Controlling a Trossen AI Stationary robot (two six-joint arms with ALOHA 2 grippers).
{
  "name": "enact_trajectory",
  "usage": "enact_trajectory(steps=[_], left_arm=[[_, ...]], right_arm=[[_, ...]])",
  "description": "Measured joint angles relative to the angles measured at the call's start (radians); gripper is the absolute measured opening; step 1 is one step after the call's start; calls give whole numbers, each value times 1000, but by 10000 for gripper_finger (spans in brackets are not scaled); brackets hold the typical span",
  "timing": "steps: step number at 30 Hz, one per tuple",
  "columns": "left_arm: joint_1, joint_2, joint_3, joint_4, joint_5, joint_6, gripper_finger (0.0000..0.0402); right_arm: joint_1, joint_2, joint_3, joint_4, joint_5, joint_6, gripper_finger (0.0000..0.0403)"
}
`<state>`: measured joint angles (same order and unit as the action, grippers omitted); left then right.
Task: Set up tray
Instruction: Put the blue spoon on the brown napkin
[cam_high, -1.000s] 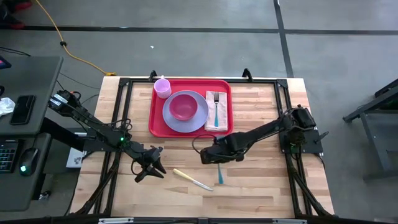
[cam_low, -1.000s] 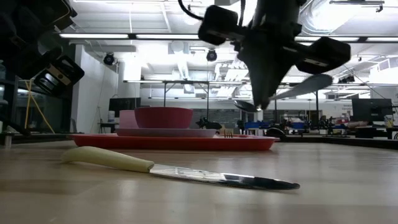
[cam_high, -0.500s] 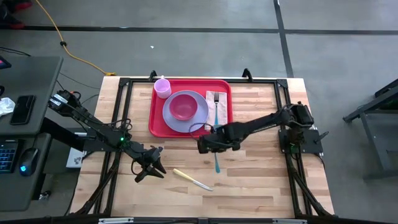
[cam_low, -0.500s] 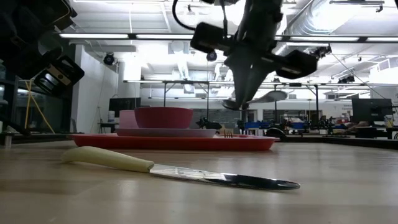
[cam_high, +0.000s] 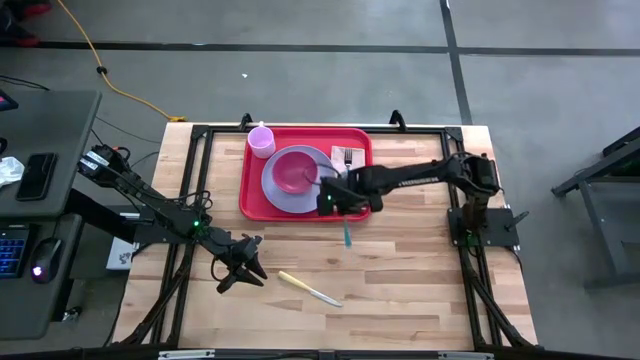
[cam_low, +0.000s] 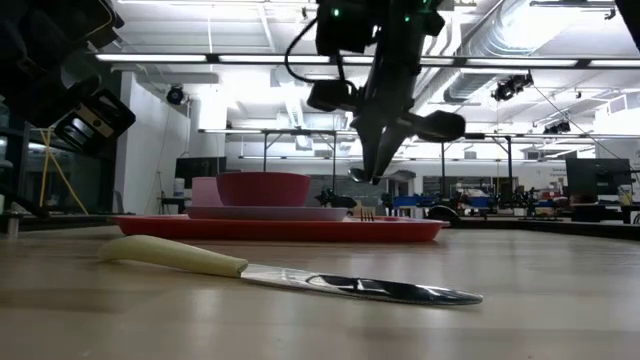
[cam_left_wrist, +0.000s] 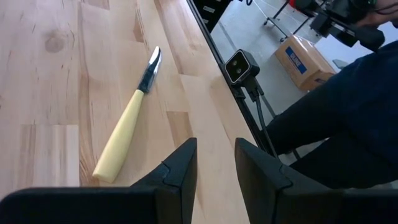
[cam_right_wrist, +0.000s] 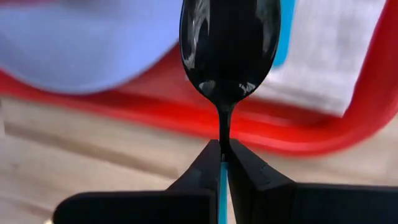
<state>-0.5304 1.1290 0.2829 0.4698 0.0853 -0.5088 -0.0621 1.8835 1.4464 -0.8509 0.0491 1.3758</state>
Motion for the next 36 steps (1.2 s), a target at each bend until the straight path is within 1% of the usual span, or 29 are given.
enact_trajectory(steps=[7, 18, 30, 36], left_arm=[[0, 0, 0, 0, 0, -12, 138], [0, 0, 0, 0, -23, -19, 138], [0, 0, 0, 0, -36, -27, 138], [0, 0, 0, 0, -40, -28, 138]], right_arm=[[-97, 0, 0, 20, -24, -75, 3], [-203, 0, 0, 110, -40, -147, 2], [-300, 0, 0, 170, -50, -204, 2], [-321, 0, -5, 179, -60, -219, 2]])
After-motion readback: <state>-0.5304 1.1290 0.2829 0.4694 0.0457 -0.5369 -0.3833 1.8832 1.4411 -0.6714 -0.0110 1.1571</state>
